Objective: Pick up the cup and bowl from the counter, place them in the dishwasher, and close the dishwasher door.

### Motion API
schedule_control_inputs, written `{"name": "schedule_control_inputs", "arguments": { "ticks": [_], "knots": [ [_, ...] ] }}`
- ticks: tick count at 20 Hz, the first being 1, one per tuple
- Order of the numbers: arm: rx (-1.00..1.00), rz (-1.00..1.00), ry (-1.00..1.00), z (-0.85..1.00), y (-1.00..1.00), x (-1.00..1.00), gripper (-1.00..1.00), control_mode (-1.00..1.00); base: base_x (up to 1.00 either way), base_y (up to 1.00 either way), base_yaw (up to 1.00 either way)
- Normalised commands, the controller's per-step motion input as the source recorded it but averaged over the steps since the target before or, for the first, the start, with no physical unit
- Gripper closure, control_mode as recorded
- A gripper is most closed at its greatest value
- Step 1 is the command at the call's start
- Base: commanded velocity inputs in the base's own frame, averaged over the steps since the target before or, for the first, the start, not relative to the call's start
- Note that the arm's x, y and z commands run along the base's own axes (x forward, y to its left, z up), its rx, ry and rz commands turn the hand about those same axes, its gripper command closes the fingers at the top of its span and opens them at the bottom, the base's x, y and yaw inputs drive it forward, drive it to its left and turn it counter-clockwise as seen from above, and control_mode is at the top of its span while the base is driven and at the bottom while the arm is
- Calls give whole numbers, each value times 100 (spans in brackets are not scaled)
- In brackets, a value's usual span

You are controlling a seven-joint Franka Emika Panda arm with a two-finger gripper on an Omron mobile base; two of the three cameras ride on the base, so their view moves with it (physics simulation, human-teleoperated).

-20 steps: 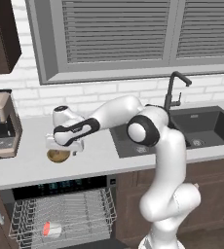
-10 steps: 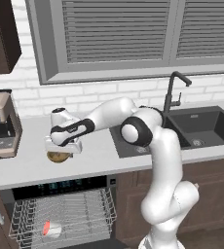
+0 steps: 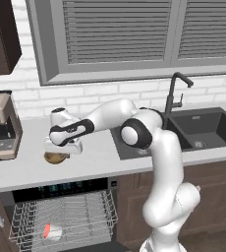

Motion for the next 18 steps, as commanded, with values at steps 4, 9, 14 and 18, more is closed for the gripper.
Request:
{"name": "schedule_control_inputs", "arguments": {
  "ticks": [4,9,14,18],
  "knots": [
    [0,0,0,13,-15,-1,100,-100,0,0,0],
    [5,0,0,9,-39,-61,100,-100,0,0,0],
    [8,0,-2,0,-34,-82,100,-100,0,0,0],
    [10,0,-10,4,-32,-86,100,-100,0,0,0]
  ]
}}
